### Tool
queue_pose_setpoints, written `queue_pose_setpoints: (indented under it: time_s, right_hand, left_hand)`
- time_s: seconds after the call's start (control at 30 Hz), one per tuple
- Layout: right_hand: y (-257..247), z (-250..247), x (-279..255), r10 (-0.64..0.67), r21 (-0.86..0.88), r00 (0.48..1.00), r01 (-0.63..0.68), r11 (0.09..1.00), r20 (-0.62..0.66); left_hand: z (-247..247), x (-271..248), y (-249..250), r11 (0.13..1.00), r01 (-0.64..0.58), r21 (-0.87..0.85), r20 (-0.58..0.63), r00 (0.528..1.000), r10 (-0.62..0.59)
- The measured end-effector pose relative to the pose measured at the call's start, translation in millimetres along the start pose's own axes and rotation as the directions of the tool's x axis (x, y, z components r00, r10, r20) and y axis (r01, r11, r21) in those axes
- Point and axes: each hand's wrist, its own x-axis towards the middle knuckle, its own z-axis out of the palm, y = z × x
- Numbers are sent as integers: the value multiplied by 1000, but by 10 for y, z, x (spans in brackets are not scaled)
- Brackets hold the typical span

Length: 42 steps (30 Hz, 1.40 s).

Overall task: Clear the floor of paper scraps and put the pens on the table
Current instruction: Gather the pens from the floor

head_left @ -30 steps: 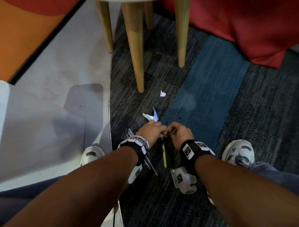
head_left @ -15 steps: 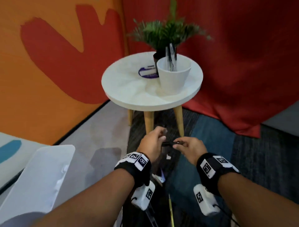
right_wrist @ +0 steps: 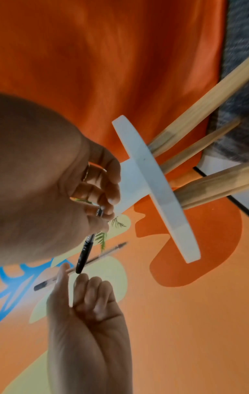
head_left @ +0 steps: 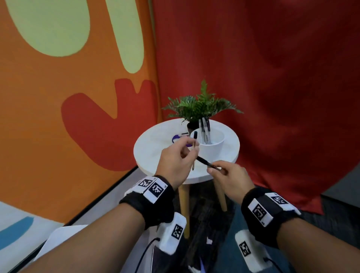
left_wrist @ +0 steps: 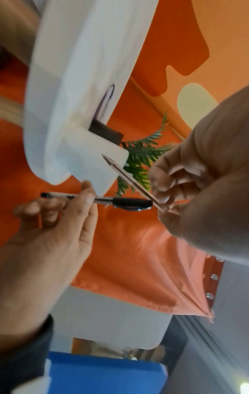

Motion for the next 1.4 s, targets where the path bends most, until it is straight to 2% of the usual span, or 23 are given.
queue_pose_setpoints:
  time_s: [0.07, 0.13, 0.3, 0.47, 0.57, 0.7, 0.9, 1.07, 1.13, 1.2, 1.4]
  right_hand:
    - [-110, -54, 100, 4, 34, 1000, -3, 999, -31]
    - [-202, -117, 207, -3, 53, 998, 6, 999, -56]
    - [-325, -340, 477, -20, 12, 988, 22, 1000, -151]
    - [-265, -531, 758, -71, -210, 961, 13, 978, -268]
    - [-207, -618, 908, -42, -264, 953, -40, 964, -300]
    - [-248, -636, 1034, -56, -215, 957, -6, 977, -284]
    - [-398, -490, 1115, -97, -124, 963, 68, 990, -252]
    - [-277, -286, 1192, -1, -173, 984, -30, 985, -176]
    - [-215, -239, 1201, 62, -224, 991, -87, 971, -118]
    - [-179, -214, 1207, 100, -274, 991, -120, 954, -87]
    - [-246, -194, 1251, 95, -354, 994, -110, 929, -59]
  left_hand:
    - [-33, 117, 160, 983, 49, -178, 22, 999, -45]
    - [-42, 214, 283, 960, 42, -278, 34, 999, -33]
    - [-6, 450, 416, 939, 30, -344, 48, 999, -14]
    - [22, 671, 461, 899, 77, -431, 87, 995, -44]
    - [48, 762, 453, 895, 39, -444, 44, 999, -21]
    - [150, 908, 293, 947, -2, -320, -32, 999, -8]
    - [386, 1022, -4, 968, 132, -212, -47, 988, -145]
    - [495, 1057, -64, 974, 218, -61, -76, 972, -222]
    - [533, 1090, -112, 964, 267, 12, -56, 962, -266]
    - [553, 1114, -160, 943, 291, 163, -54, 957, -286]
    - [643, 1110, -321, 794, 340, 504, -62, 931, -359]
